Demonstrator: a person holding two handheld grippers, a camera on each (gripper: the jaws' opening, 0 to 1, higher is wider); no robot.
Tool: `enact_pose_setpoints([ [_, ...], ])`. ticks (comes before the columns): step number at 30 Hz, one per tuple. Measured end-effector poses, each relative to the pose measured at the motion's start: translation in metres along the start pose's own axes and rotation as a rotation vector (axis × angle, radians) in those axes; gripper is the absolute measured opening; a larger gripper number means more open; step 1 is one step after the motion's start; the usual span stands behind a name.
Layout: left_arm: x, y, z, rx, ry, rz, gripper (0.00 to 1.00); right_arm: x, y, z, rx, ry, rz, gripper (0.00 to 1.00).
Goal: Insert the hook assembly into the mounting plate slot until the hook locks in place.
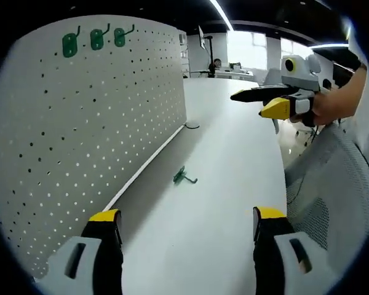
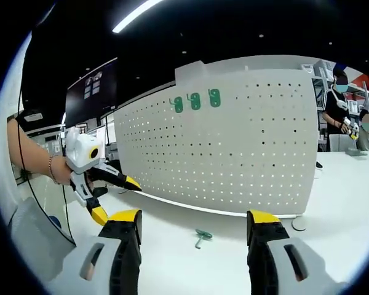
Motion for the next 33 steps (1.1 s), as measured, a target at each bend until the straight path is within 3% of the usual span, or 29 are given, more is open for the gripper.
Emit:
enact_pose_setpoints([
  [16,0.025,-0.007,-0.011,0.134,-0.106,0.072,0.90,-0.001,0.001,0.001,0.007,-0.007,0.001,0.67],
  [33,0.039,-0.017,-0.017,0.198,-0.182,0.127,0.91,0.000,0.000,0.002,0.011,-0.013,-0.006,0.67],
])
Point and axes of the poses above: the point that each gripper's makers call its tool centre point, and the gripper's own axes: x roughly forward along the fingers, y roughly to its right, z roughly out of its underside, the point moved 8 cm from there along -x, roughly backward along the fingers, and after that the axes turned 8 degrees about -y, right-handed, at the moved point
